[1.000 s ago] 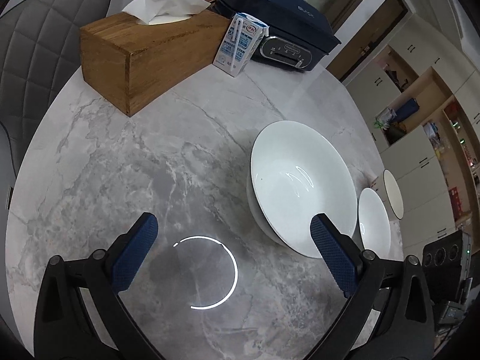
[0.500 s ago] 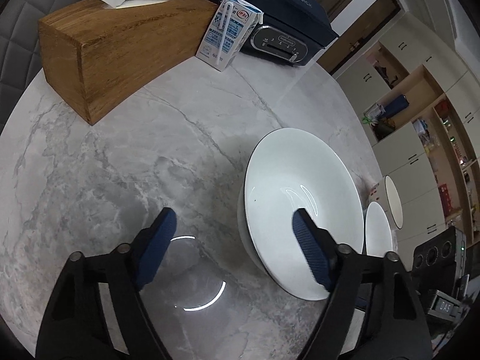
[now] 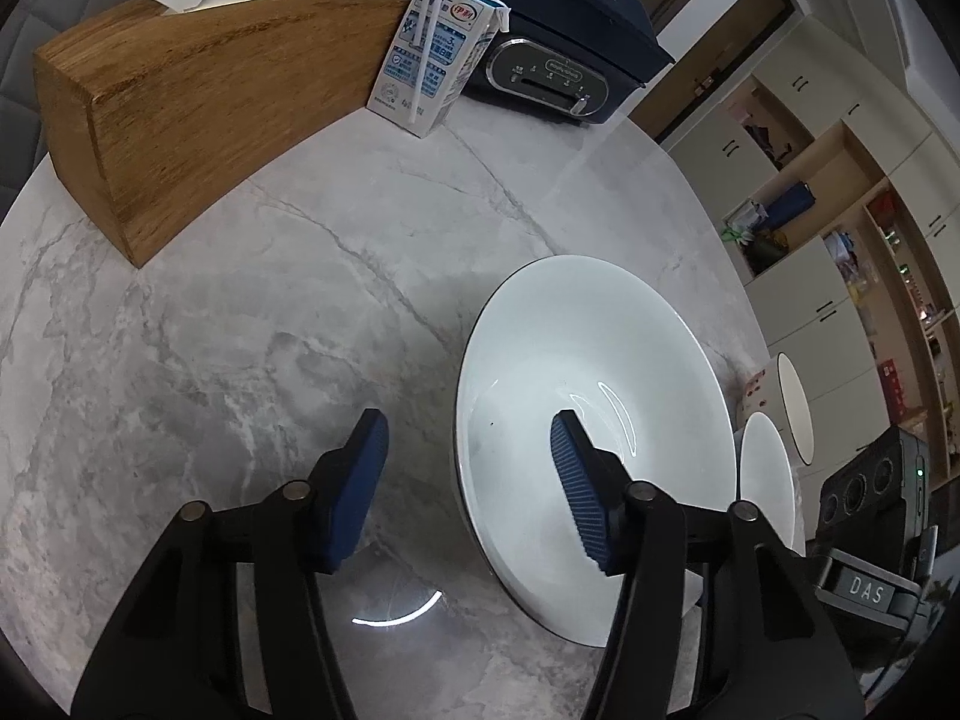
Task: Organize plates and bowls
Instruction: 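Move the right gripper to the rim of the large white bowl, then close the right gripper on the large white bowl's rim, then carry the white bowl to the plate stack and lower it on top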
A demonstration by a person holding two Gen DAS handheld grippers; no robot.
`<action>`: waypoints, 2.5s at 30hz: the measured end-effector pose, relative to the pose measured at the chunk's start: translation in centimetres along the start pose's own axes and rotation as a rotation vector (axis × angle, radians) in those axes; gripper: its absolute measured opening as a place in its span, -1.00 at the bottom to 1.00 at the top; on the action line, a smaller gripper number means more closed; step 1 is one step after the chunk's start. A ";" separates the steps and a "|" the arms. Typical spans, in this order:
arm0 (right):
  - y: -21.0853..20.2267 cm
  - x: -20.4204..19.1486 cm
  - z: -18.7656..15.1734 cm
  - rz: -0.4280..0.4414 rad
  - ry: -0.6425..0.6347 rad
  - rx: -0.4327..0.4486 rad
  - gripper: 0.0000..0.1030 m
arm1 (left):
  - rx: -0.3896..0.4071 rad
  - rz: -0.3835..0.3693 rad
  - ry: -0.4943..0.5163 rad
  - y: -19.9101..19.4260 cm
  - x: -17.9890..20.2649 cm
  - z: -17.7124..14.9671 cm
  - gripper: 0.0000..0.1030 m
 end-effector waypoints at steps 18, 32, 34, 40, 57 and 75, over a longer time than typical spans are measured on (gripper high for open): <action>0.0 0.4 0.1 -0.068 -0.046 0.011 -0.41 | -0.040 0.067 -0.058 0.0 -0.5 -1.2 -0.81; -1.4 0.3 -4.6 -0.102 -0.124 -0.040 -0.41 | -0.052 0.084 -0.040 -2.9 0.9 -7.3 -0.81; -1.8 0.5 -5.4 -0.101 -0.133 -0.050 -0.41 | -0.053 0.088 -0.032 -3.5 1.6 -8.6 -0.80; -4.0 1.4 -7.7 -0.107 -0.150 -0.052 -0.41 | -0.076 0.099 -0.001 -4.6 4.2 -12.1 -0.80; -12.6 6.1 -13.4 -0.127 -0.179 -0.043 -0.41 | -0.143 0.083 0.130 -5.2 14.4 -21.9 -0.78; -18.8 15.5 -19.7 -0.167 -0.134 -0.077 -0.41 | -0.283 0.087 0.274 -0.9 23.3 -31.9 -0.75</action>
Point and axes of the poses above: each gripper's, at about its wrist camera, not at the fingertips, and y roughly the way its jaws point, x to its right, z to its top, the point moved 5 cm from there along y, roughly the way its jaws point, and after that the axes turned 15 degrees about -x, right-handed, at the moved point
